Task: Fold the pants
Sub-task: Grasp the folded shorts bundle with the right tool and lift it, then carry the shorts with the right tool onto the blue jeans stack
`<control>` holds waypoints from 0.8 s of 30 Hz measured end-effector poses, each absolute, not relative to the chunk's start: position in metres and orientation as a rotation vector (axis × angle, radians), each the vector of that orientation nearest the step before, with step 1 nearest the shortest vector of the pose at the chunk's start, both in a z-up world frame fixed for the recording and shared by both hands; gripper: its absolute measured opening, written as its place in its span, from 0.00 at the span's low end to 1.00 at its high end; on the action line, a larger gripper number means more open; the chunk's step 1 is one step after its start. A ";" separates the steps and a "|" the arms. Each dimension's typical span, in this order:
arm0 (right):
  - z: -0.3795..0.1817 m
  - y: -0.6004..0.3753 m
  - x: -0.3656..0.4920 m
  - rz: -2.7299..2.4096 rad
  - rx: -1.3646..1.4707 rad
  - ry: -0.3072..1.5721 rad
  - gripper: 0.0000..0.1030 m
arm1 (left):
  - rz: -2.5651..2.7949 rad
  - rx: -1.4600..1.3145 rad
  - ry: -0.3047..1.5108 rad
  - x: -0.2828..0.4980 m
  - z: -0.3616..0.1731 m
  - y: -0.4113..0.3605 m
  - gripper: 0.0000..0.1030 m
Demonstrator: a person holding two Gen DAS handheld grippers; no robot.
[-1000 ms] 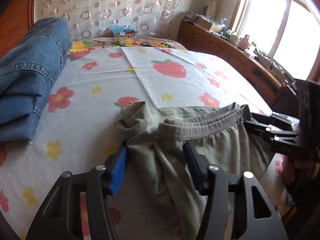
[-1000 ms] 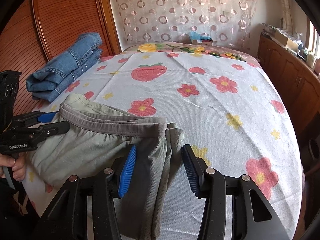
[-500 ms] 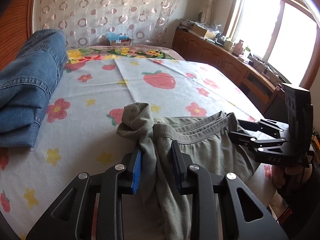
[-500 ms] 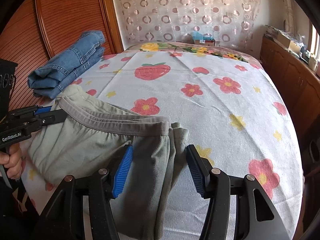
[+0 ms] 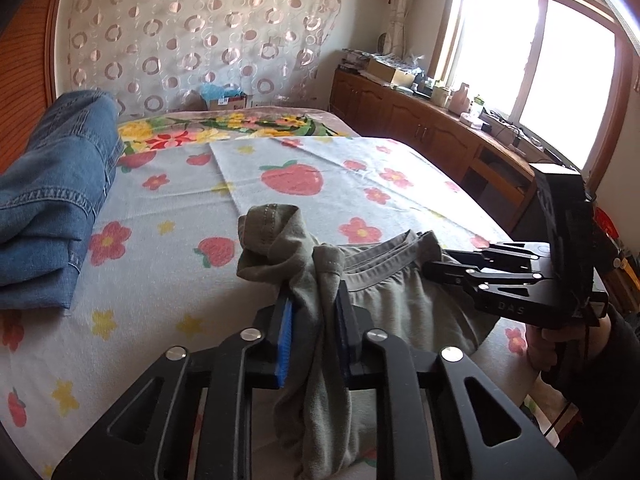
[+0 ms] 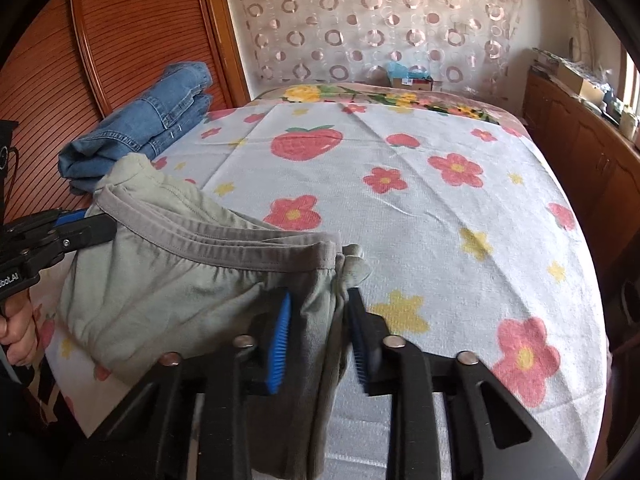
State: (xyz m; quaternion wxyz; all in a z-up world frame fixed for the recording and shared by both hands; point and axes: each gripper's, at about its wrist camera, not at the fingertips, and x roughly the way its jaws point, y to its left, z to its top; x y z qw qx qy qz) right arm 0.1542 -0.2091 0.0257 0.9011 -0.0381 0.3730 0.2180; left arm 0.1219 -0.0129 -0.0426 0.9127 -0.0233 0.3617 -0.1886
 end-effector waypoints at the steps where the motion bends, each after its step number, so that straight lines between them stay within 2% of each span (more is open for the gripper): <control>1: 0.026 -0.208 0.154 0.458 -0.080 0.773 0.14 | -0.390 -0.045 0.739 0.120 -0.041 -0.014 0.18; 3: 0.026 -0.207 0.152 0.464 -0.082 0.774 0.09 | -0.395 -0.039 0.728 0.118 -0.038 -0.016 0.16; 6: 0.032 -0.210 0.147 0.467 -0.074 0.750 0.07 | -0.398 -0.032 0.706 0.113 -0.032 -0.019 0.15; 24: 0.083 -0.213 0.106 0.454 -0.096 0.548 0.07 | -0.400 -0.003 0.559 0.090 0.022 -0.020 0.14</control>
